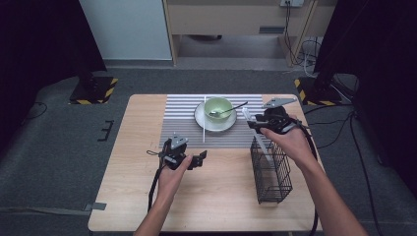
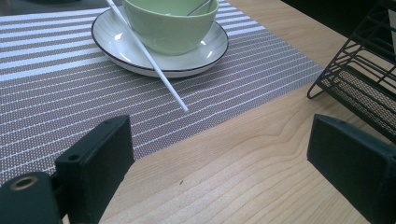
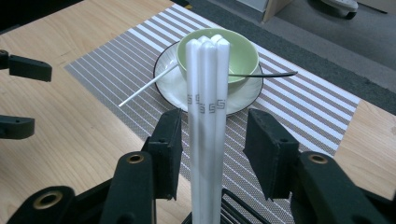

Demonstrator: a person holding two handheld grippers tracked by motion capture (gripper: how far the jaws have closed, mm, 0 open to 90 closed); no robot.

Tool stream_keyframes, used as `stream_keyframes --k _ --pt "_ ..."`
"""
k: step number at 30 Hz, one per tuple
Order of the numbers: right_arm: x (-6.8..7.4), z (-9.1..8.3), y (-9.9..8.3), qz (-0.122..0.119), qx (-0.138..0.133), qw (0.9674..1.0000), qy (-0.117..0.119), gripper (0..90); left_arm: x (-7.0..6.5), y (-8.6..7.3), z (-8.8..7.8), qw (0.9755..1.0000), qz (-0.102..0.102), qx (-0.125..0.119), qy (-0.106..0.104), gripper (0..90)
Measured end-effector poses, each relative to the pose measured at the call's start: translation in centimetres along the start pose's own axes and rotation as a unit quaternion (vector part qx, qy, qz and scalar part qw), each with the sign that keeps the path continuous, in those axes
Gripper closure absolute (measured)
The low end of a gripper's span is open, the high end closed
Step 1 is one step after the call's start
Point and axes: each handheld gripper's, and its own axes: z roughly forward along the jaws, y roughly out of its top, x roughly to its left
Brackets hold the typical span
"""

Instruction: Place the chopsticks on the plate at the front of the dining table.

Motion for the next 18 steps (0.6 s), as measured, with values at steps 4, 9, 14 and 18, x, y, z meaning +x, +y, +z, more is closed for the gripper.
stream_keyframes --k 4,9,14,18 --pt "-0.1 0.3 -0.06 0.001 0.004 1.0 0.0 60.5 -0.01 -0.05 0.06 1.0 0.005 0.004 0.001 6.5" --pt "0.01 0.48 -0.05 0.001 0.004 1.0 0.007 63.9 -0.21 -0.13 0.22 0.9999 0.012 0.01 -0.003 6.6" --pt "0.07 0.57 -0.12 -0.001 0.003 1.0 0.008 67.9 -0.25 -0.14 0.24 0.9999 0.012 0.011 -0.004 6.6" --pt "0.08 0.57 -0.17 -0.002 0.002 0.9999 0.012 71.3 -0.2 -0.15 0.23 0.9999 0.011 0.012 -0.004 6.6"
